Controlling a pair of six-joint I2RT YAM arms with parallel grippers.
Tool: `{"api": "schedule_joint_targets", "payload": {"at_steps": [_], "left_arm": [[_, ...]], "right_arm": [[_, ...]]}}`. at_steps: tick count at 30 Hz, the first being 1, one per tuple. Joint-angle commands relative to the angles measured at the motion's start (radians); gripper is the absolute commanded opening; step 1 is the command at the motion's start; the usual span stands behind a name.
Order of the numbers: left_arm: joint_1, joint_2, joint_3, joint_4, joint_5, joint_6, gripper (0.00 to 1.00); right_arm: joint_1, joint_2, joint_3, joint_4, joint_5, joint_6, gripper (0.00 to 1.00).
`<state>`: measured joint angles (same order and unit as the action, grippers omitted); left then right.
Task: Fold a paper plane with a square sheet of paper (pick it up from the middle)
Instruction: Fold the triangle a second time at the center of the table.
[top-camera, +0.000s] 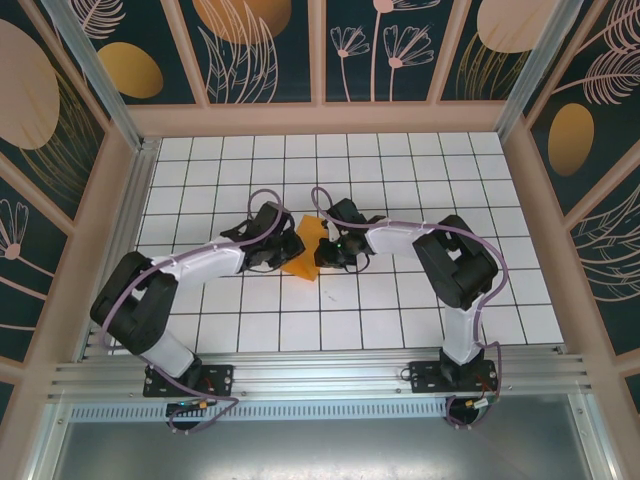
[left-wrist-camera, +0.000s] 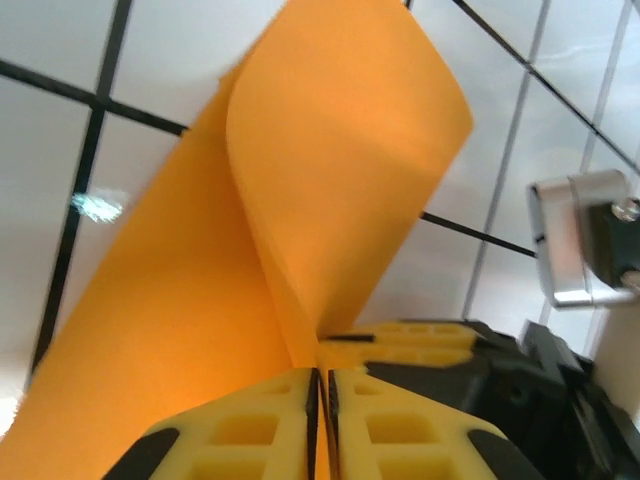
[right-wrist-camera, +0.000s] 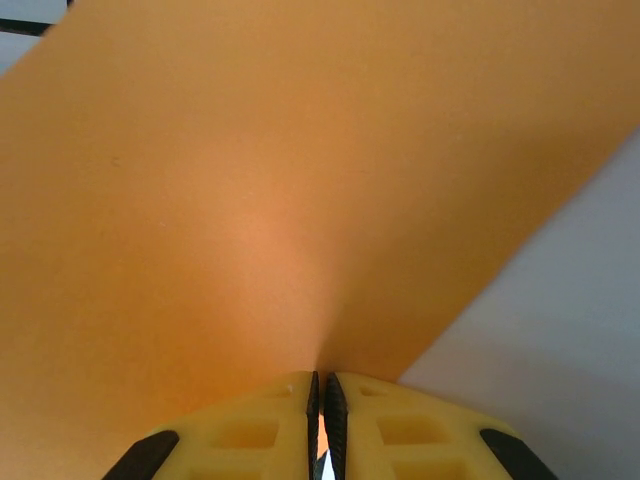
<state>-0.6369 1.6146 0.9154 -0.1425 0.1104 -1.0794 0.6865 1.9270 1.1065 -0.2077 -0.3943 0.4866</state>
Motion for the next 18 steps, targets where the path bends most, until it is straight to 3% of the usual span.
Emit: {"api": "schedule_joint_targets", "payload": {"at_steps": [1, 7, 10, 15, 18], "left_arm": [[-0.028, 0.063, 0.075, -0.205, -0.133, 0.059, 0.10], [-0.056, 0.094, 0.163, -0.333, -0.231, 0.095, 0.08], [-0.073, 0.125, 0.193, -0.370, -0.250, 0.106, 0.13], [-0.096, 0.105, 0.175, -0.266, -0.188, 0.139, 0.28], [-0.096, 0.105, 0.158, -0.214, -0.178, 0.133, 0.29]], "right_arm": [[0.002, 0.069, -0.019, -0.065, 0.052, 0.017, 0.17], [0.000, 0.068, -0.017, -0.056, 0.036, 0.023, 0.17], [0.000, 0.068, -0.017, -0.048, 0.028, 0.029, 0.17], [-0.002, 0.073, -0.028, -0.029, 0.007, 0.039, 0.17], [-0.007, 0.077, -0.034, -0.018, -0.008, 0.046, 0.17]]}}
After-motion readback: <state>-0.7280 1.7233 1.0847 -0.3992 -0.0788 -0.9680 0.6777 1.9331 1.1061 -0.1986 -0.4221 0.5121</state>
